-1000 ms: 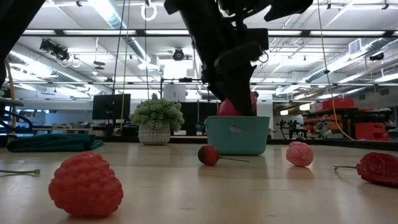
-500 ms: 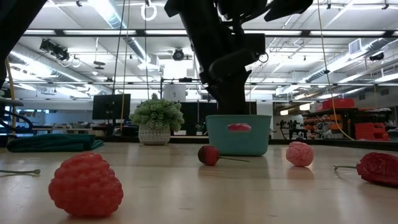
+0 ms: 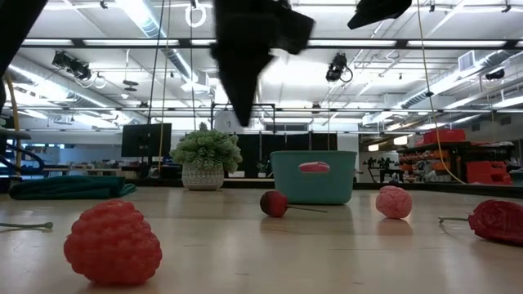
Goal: Pick and placing Produce into tupperware
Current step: Put the pink peach into the blue bin
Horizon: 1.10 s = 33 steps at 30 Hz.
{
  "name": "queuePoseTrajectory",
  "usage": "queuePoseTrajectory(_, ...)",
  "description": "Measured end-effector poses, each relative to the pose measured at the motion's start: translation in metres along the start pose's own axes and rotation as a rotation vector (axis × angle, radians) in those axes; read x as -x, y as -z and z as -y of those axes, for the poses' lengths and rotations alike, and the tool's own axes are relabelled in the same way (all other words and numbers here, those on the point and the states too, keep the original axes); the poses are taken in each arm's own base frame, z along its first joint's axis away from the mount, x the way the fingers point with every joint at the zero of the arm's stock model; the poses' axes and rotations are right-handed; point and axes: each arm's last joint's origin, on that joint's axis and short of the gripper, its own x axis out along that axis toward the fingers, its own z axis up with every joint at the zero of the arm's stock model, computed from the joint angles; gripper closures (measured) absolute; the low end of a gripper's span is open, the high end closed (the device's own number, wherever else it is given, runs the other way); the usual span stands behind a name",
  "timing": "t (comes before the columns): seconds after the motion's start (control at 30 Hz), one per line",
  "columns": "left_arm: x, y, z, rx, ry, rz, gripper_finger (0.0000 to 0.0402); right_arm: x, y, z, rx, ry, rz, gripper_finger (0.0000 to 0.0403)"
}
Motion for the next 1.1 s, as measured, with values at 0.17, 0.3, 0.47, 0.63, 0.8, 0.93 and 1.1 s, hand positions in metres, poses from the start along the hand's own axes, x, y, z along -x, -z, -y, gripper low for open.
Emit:
queuePoseTrajectory(0.17,0.03,0.04,0.022,0.047,-0.297,-0.072,0.0143,0.0,0.0,0.0,0.002,0.0,-0.002,0.0066)
queuePoseTrajectory(0.3,0.066,0.068,0.034,0.142,-0.347,0.141,0.0143,0.0,0.002,0.0,0.011,0.003,-0.02,0.0066)
queuePoseTrajectory(0.47,0.089,0.1,0.037,0.283,-0.328,0.244,0.0143,0.0,0.003,0.001,-0.01,0.004,-0.03,0.0066)
queuePoseTrajectory(0.63,0.083,0.122,0.028,0.317,-0.361,0.216,0.0145,0.0,0.004,0.001,-0.026,0.005,-0.037,0.0066)
queuePoseTrajectory(0.8,0.059,0.138,0.027,0.43,-0.404,0.158,0.0155,0.0,0.004,0.001,-0.045,0.008,-0.037,0.0066)
queuePoseTrajectory(0.93,0.044,0.151,0.036,0.528,-0.407,0.186,0.0167,0.0,0.004,0.001,-0.107,0.009,-0.036,0.0066)
queuePoseTrajectory(1.1,0.044,0.177,0.056,0.612,-0.39,0.231,0.0182,0.0,0.004,0.001,-0.155,0.011,-0.035,0.0066)
